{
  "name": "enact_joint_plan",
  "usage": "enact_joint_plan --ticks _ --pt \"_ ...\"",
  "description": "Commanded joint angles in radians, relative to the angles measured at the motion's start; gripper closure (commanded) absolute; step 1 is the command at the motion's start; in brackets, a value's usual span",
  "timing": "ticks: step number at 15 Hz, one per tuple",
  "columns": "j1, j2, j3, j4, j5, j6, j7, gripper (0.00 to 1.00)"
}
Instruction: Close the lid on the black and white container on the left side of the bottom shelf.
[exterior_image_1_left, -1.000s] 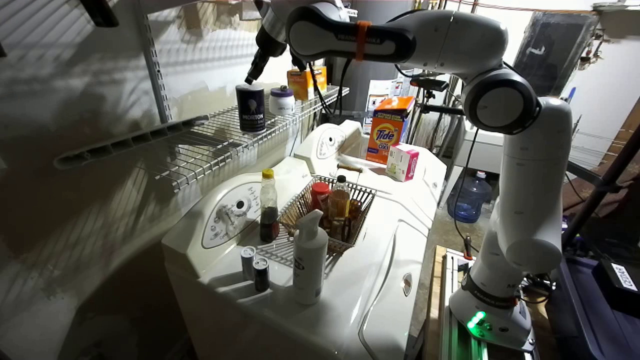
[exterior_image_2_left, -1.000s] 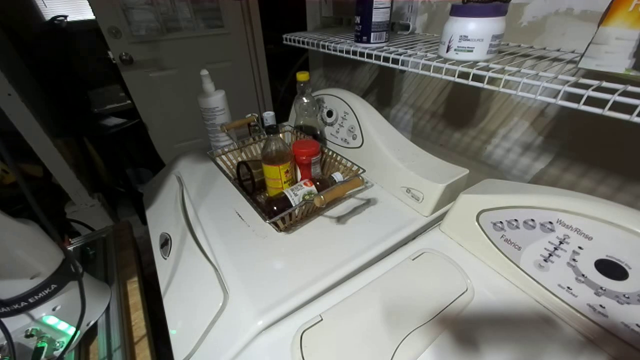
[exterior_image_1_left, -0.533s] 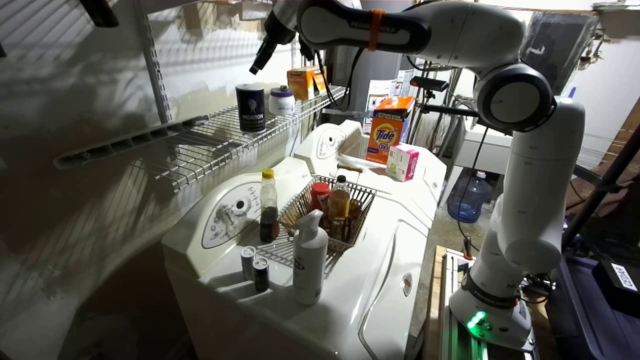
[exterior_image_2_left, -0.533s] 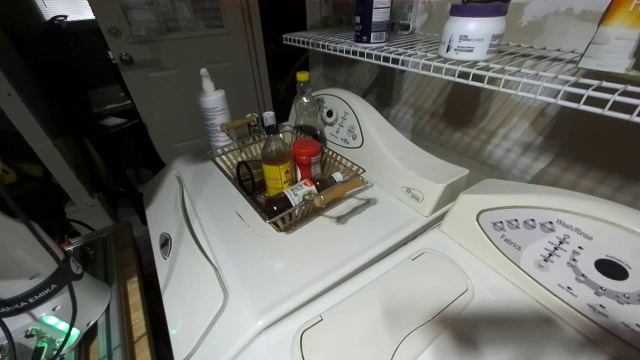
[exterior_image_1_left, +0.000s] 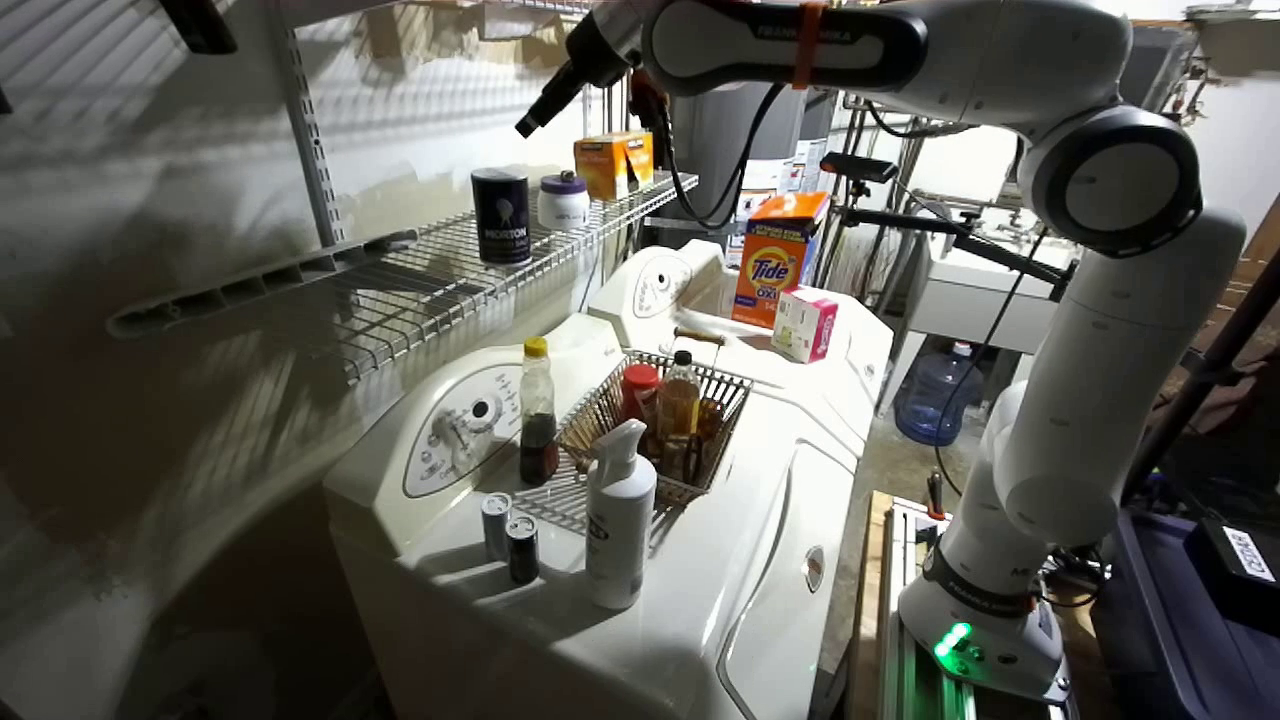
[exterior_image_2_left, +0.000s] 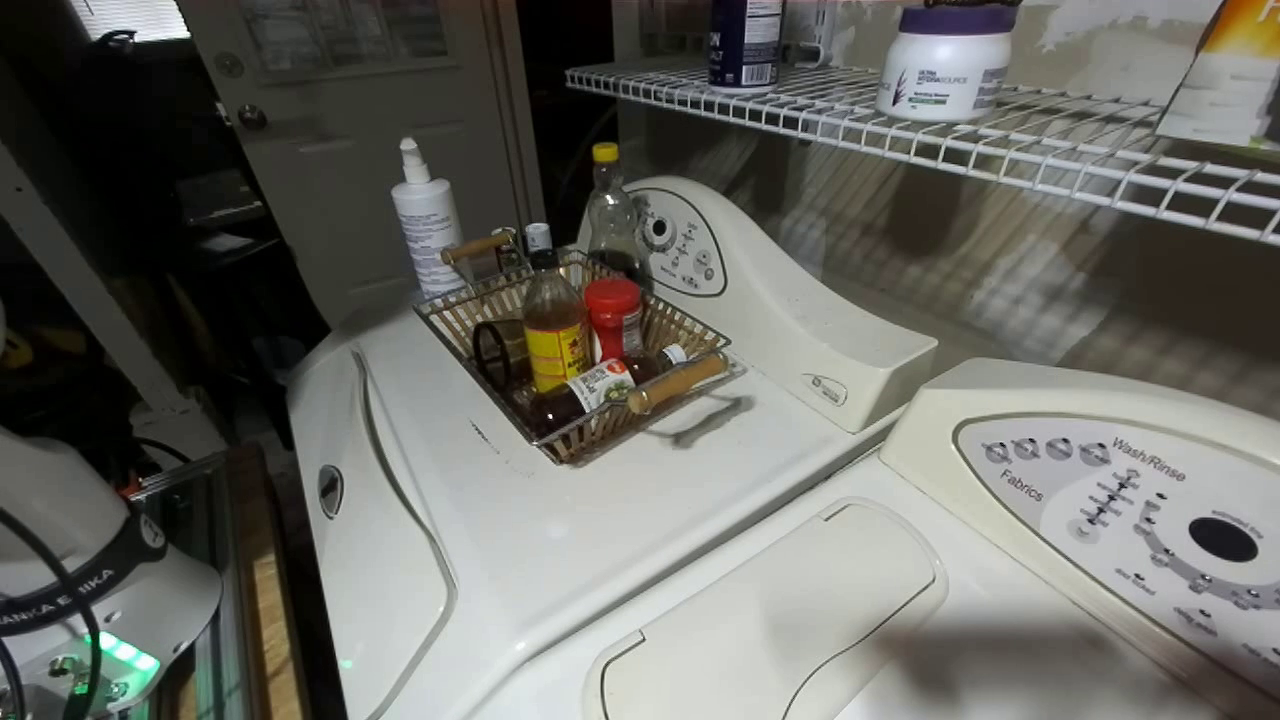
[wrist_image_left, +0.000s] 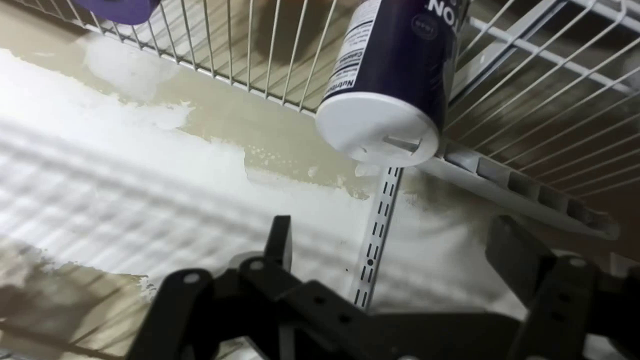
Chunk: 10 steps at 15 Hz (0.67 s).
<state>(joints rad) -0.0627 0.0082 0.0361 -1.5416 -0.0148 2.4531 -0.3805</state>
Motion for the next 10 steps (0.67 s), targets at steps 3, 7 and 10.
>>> enact_joint_plan --ticks 3,7,10 --pt "0.035 -0.192 -0.038 -0.313 0.149 0.18 -0.064 0.0" --pt "0.072 -0.256 -0.059 -0.455 0.274 0.33 -0.182 0.0" --pt "0.062 -0.224 -0.049 -0.424 0.27 0.331 -0.182 0.0"
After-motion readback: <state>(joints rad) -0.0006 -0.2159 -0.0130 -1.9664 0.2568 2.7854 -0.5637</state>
